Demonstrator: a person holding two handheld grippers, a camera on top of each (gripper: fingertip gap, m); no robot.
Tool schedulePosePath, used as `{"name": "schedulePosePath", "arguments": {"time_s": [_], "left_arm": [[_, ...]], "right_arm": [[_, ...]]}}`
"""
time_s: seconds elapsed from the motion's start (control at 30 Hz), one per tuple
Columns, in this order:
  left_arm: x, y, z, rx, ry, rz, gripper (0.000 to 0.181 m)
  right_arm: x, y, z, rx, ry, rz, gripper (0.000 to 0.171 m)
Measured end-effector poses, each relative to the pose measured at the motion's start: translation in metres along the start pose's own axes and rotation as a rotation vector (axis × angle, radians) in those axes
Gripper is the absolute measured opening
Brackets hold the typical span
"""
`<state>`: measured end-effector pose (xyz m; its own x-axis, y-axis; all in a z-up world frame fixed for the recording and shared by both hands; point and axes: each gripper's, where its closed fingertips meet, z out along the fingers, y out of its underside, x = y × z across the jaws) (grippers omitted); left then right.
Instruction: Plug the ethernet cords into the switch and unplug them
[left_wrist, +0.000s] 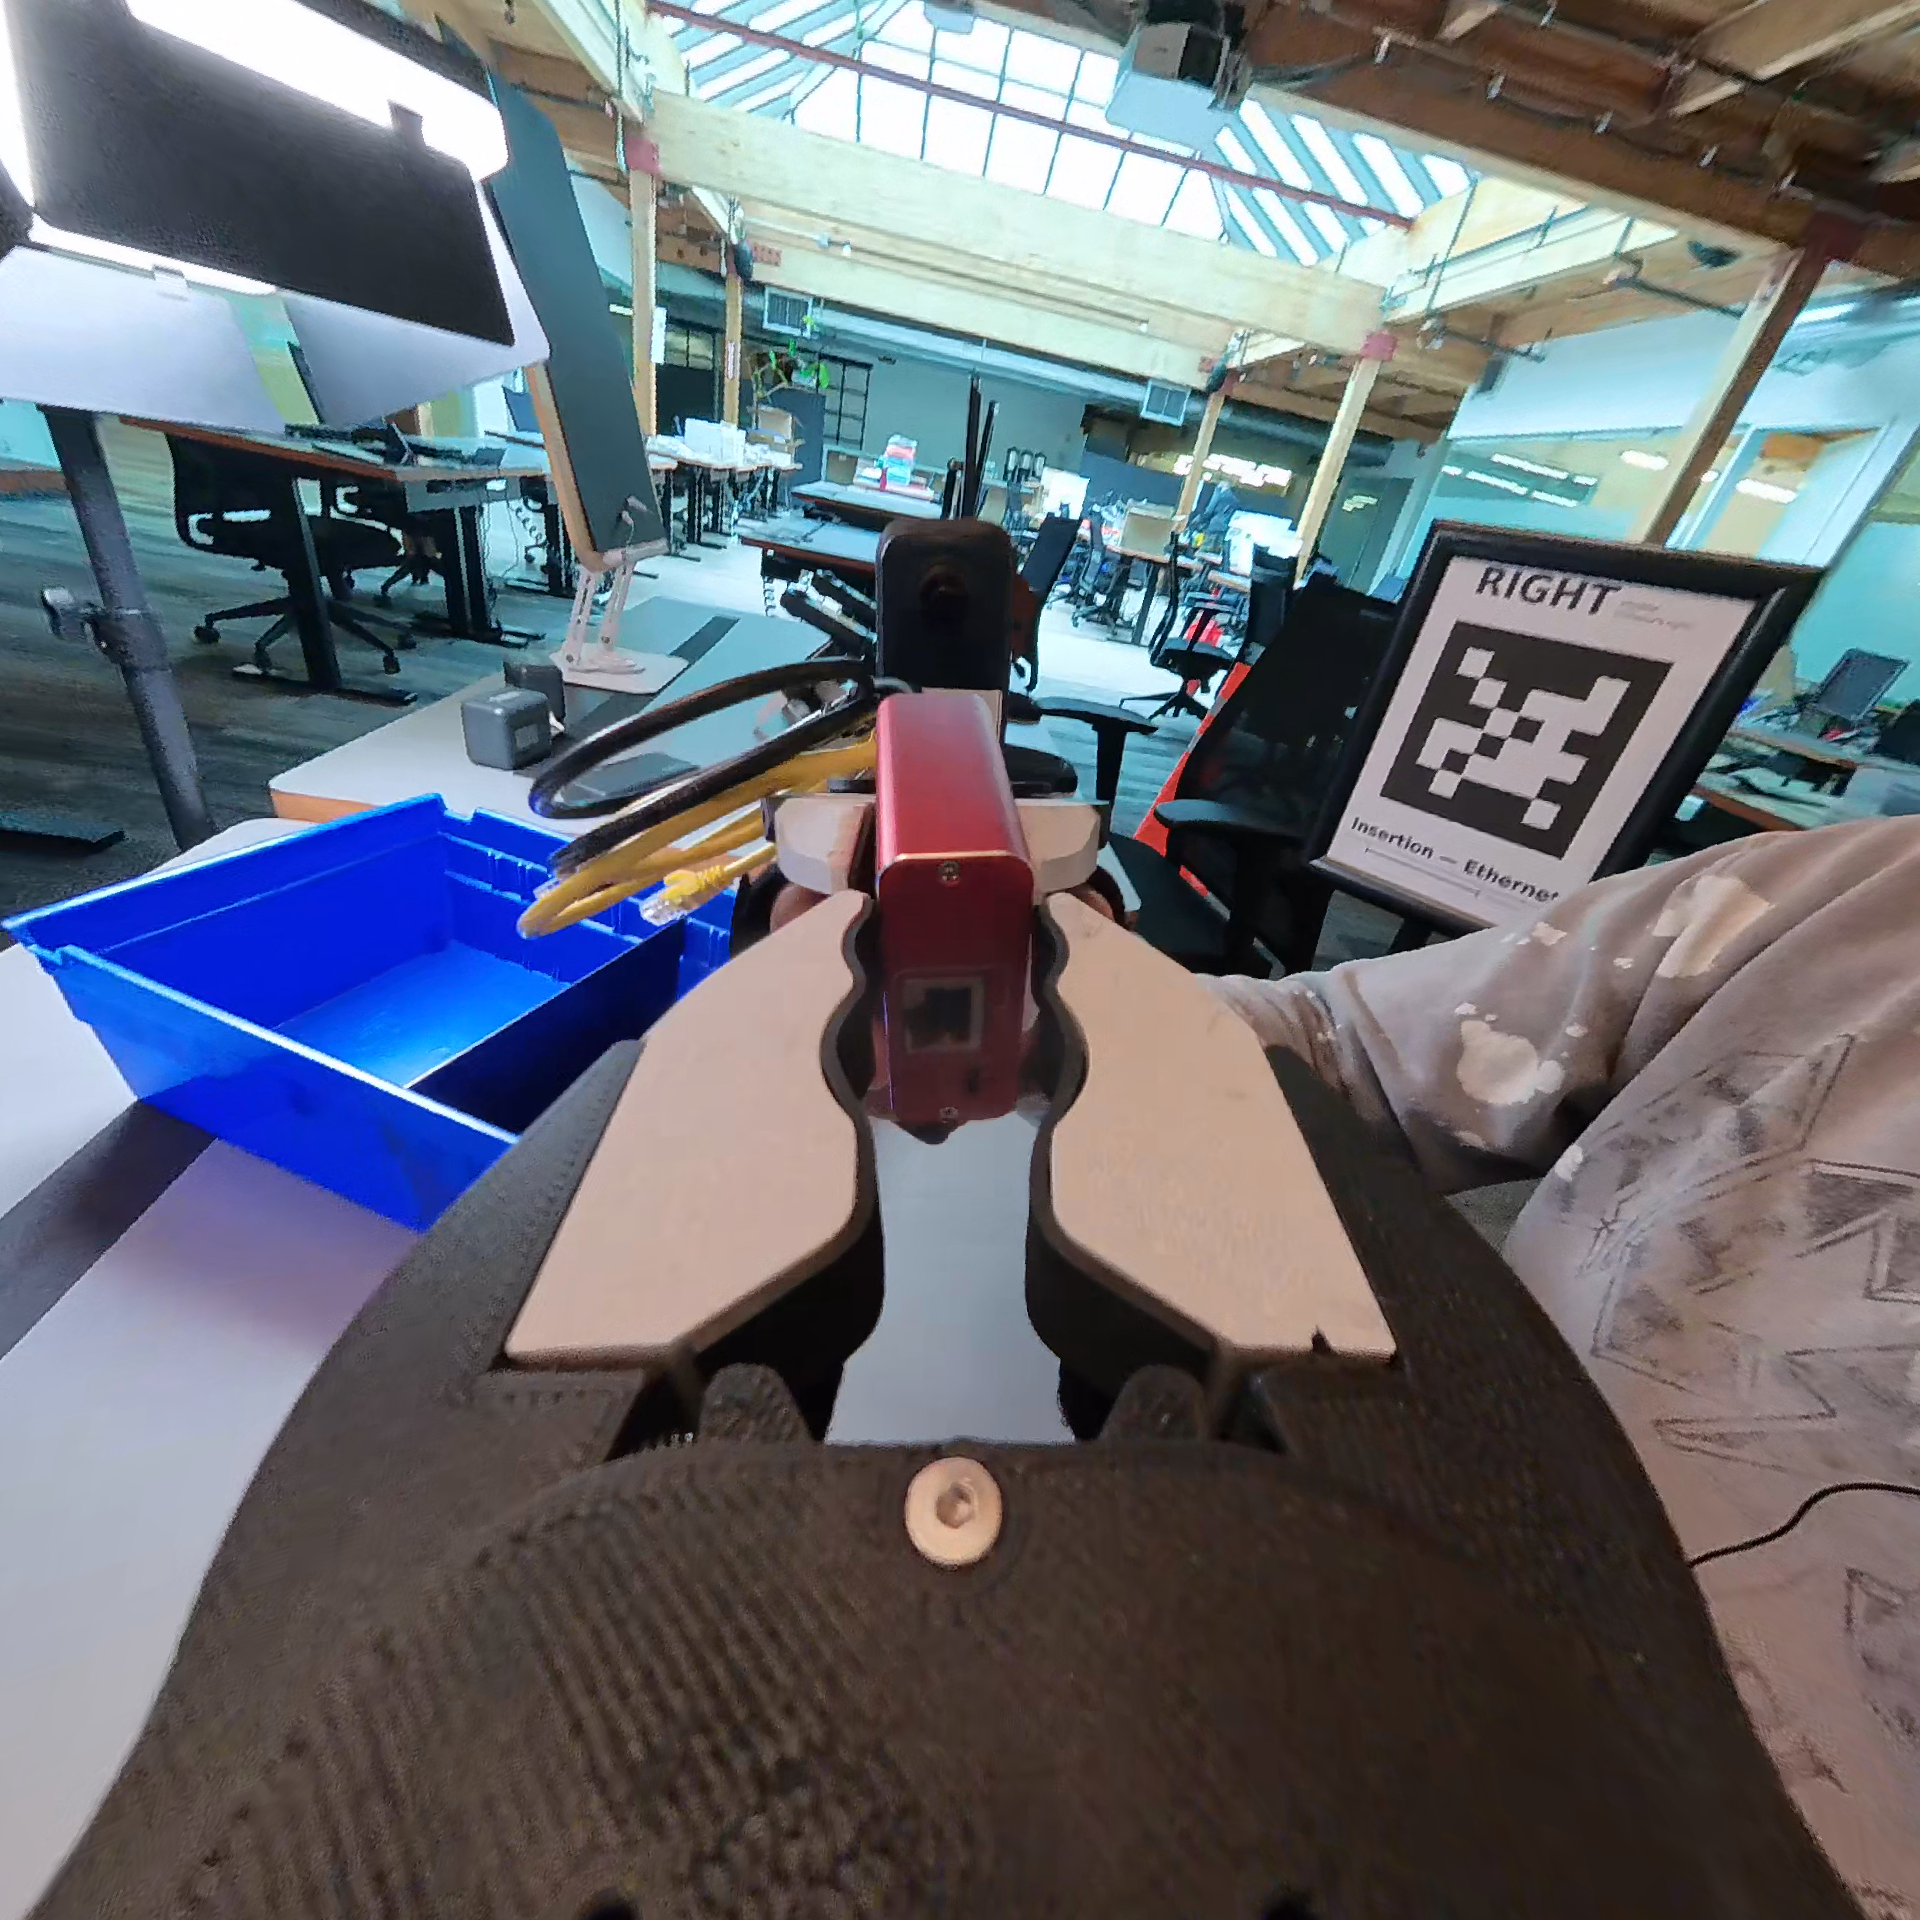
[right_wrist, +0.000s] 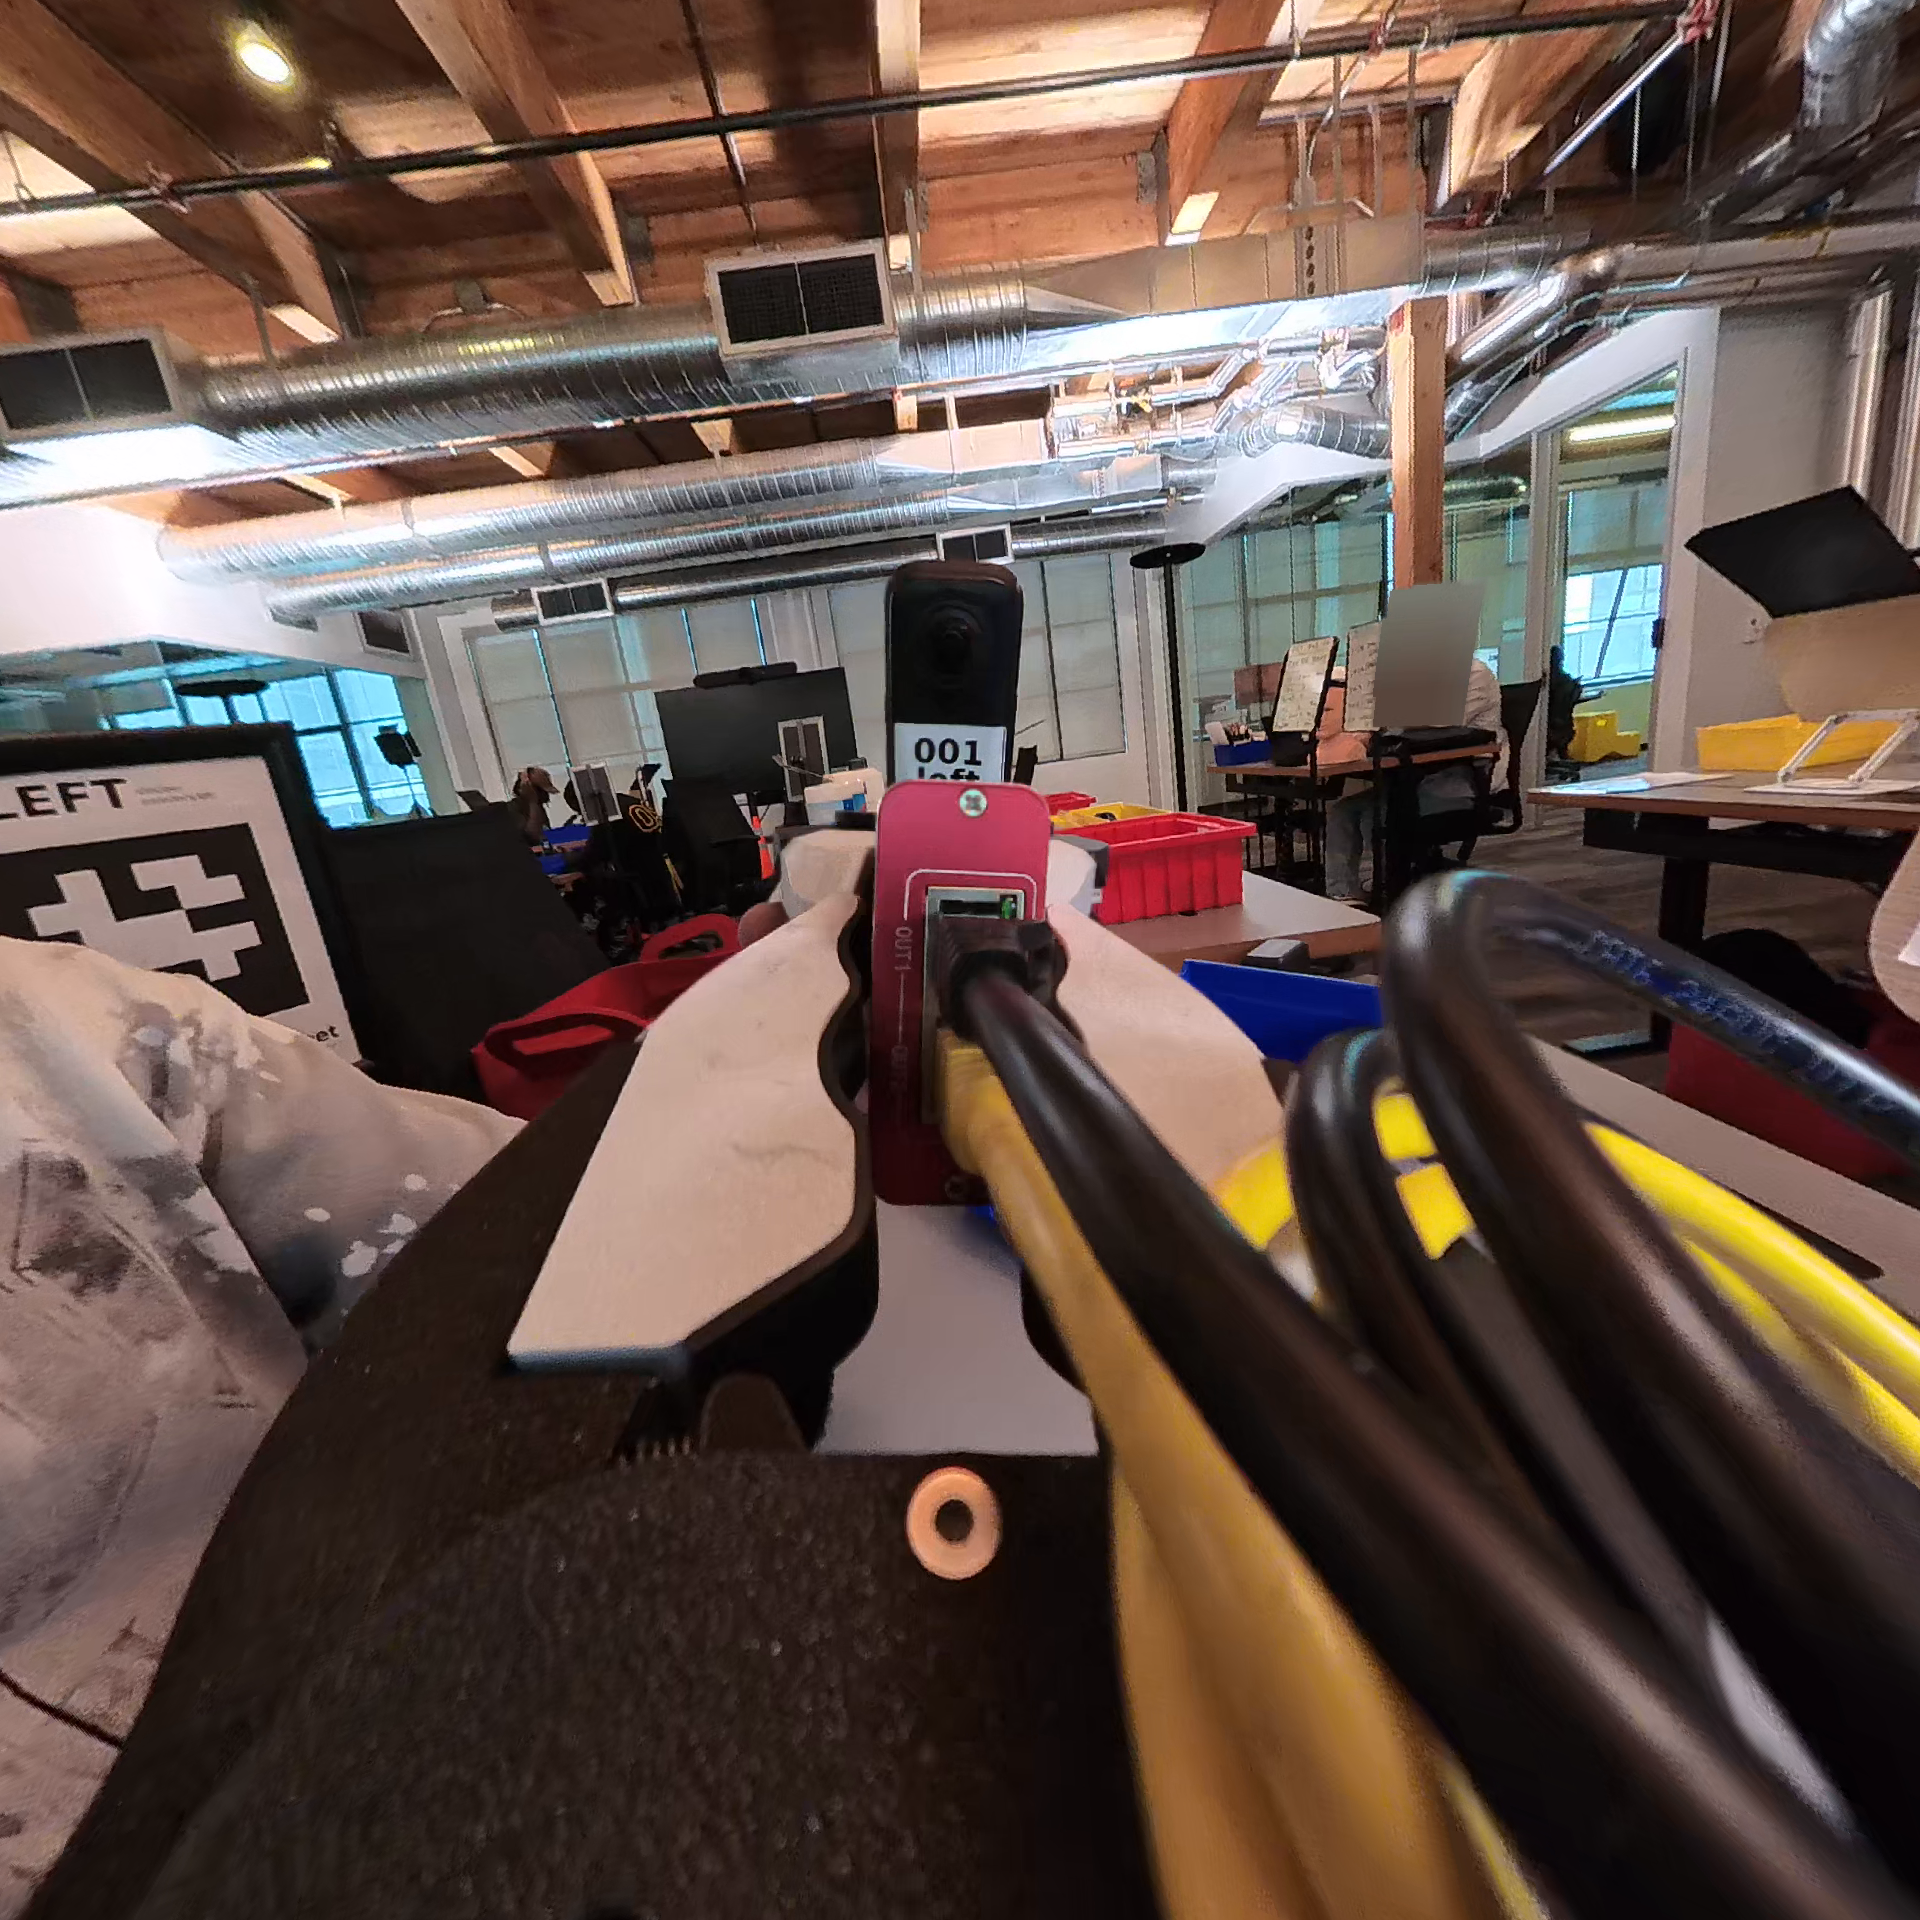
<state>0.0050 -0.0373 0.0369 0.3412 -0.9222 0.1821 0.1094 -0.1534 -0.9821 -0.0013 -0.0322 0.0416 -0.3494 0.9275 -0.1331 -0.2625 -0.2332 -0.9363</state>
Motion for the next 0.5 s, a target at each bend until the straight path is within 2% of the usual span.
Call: {"name": "schedulePosePath", "arguments": {"time_s": [0.2, 0.33, 0.43, 0.5], "left_arm": [[-0.005, -0.025, -0.03, 0.056, -0.101, 0.082, 0.03], [-0.026, -0.039, -0.072, 0.042, -0.315, 0.165, 0.031], [-0.049, -0.039, -0.113, -0.03, -0.506, 0.208, 0.031], [-0.063, -0.034, -0.136, -0.086, -0.564, 0.178, 0.03]], "right_arm": [[0.0, -0.012, -0.006, 0.037, 0.002, 0.007, 0.029], [0.001, -0.023, -0.013, 0.053, 0.028, -0.025, 0.029], [0.003, -0.029, -0.019, 0.028, 0.072, -0.081, 0.029], [0.006, -0.033, -0.022, 0.013, 0.104, -0.121, 0.029]]}}
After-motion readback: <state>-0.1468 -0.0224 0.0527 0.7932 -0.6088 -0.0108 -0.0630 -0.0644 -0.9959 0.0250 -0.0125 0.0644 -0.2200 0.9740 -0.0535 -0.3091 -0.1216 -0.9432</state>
